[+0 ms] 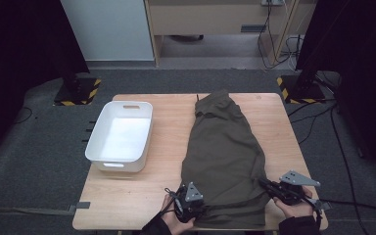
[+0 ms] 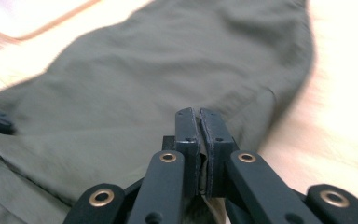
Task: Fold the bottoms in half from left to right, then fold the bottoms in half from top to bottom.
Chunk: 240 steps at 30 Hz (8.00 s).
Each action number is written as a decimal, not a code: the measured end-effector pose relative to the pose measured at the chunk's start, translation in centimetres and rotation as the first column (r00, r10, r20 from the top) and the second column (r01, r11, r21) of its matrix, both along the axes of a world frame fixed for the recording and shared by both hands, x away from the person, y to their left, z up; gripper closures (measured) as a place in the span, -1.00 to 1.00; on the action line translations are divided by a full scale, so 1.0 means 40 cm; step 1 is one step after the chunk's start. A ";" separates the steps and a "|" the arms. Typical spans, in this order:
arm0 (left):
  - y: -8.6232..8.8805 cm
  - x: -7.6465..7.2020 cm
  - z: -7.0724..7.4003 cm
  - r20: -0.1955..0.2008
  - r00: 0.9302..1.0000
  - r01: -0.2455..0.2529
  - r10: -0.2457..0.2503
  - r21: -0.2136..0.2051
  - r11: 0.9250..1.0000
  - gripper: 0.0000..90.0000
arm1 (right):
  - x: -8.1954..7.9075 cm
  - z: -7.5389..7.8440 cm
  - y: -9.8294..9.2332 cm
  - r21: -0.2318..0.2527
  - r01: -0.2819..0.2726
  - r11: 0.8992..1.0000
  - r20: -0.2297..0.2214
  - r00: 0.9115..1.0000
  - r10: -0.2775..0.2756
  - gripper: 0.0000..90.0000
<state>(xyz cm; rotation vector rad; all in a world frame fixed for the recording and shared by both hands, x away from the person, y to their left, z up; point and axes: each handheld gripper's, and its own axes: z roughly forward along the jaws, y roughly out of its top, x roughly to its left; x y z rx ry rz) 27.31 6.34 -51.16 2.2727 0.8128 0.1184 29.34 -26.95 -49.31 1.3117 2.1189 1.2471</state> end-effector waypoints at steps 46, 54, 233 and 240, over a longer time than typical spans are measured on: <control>0.218 0.006 0.122 0.163 0.985 -0.037 0.063 -0.160 0.986 -0.07 | 0.115 0.005 0.042 -0.008 0.036 0.999 0.075 0.997 -0.036 0.15; 0.184 0.188 0.036 0.175 0.961 -0.205 0.213 -0.063 0.977 -0.11 | 0.198 -0.018 0.077 -0.010 0.024 1.000 0.081 0.996 -0.023 0.01; 0.116 0.685 0.099 0.210 0.880 -0.401 0.426 -0.149 0.904 0.99 | 0.651 -0.008 0.208 0.120 0.090 0.989 0.083 0.991 -0.101 0.96; 0.147 0.689 0.277 0.326 0.838 -0.372 0.437 -0.244 0.895 0.99 | 0.669 0.139 0.227 0.188 0.071 0.980 0.248 0.962 -0.117 0.96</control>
